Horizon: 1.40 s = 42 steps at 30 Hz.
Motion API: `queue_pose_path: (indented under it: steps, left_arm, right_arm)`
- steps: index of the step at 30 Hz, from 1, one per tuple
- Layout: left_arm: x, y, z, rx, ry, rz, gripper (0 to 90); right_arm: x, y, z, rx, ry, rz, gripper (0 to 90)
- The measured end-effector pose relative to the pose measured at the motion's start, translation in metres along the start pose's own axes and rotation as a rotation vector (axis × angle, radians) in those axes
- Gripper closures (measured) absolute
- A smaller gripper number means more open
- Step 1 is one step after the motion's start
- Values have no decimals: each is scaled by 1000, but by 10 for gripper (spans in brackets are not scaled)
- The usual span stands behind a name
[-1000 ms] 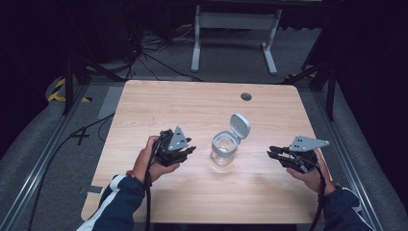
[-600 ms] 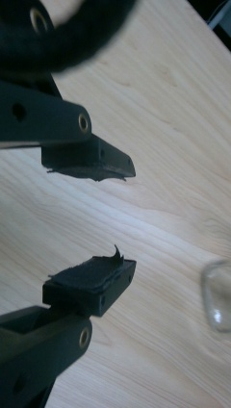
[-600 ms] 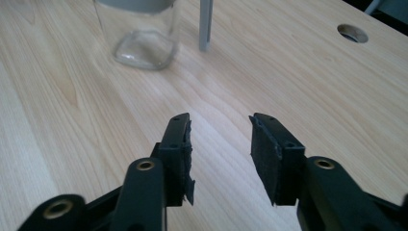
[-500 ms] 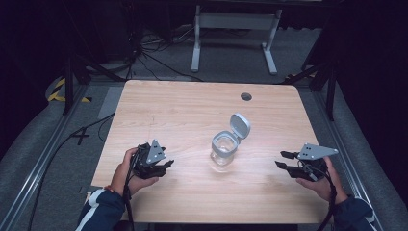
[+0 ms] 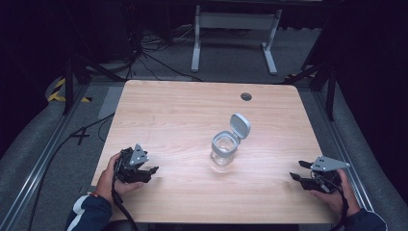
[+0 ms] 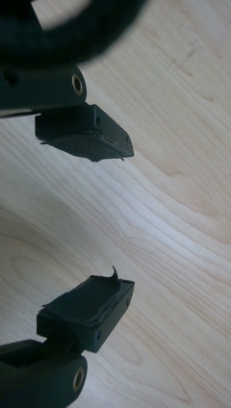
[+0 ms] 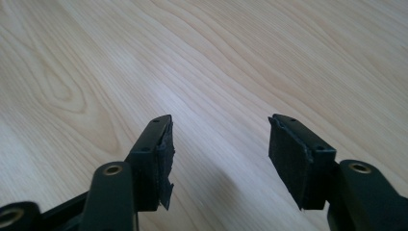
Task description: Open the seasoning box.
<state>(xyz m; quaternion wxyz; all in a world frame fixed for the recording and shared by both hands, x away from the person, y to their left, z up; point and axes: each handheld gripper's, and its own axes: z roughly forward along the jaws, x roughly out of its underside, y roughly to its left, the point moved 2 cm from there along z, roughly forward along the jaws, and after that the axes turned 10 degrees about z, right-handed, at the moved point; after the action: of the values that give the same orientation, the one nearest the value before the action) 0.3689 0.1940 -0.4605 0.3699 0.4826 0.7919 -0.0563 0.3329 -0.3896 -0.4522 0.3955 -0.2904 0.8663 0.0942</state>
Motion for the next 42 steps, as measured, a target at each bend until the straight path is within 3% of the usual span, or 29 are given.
queue_pose_path:
  steps: [3,6,10,12,15,17,19,23,27,35,42]
  left_arm:
    - [11,5,0,21,-3,-33,318]
    - [22,8,1,40,-17,-97,306]
    - [34,13,6,42,-5,-112,297]
    - [39,14,6,52,-30,-153,288]
    - [44,14,8,77,-27,-174,275]
    - [47,14,9,89,-65,-200,243]
    - [49,15,10,98,-90,-207,224]
    - [48,13,10,99,-79,-187,164]
    - [47,9,11,81,-59,-164,151]
    - [47,9,11,78,-58,-166,151]
    - [47,9,11,78,-56,-173,152]
  right_arm:
    - [14,-10,-6,23,7,36,386]
    - [27,-20,-13,35,-1,76,368]
    - [42,-31,-17,34,-2,154,356]
    - [48,-34,-18,33,-7,174,352]
    - [55,-38,-19,18,-19,220,334]
    - [57,-39,-19,16,-23,236,331]
    - [57,-39,-19,14,-26,235,313]
    - [56,-39,-18,8,-21,229,299]
    - [55,-37,-17,11,-20,217,297]
    - [54,-36,-16,12,-14,236,283]
    - [50,-28,-12,-6,-7,221,266]
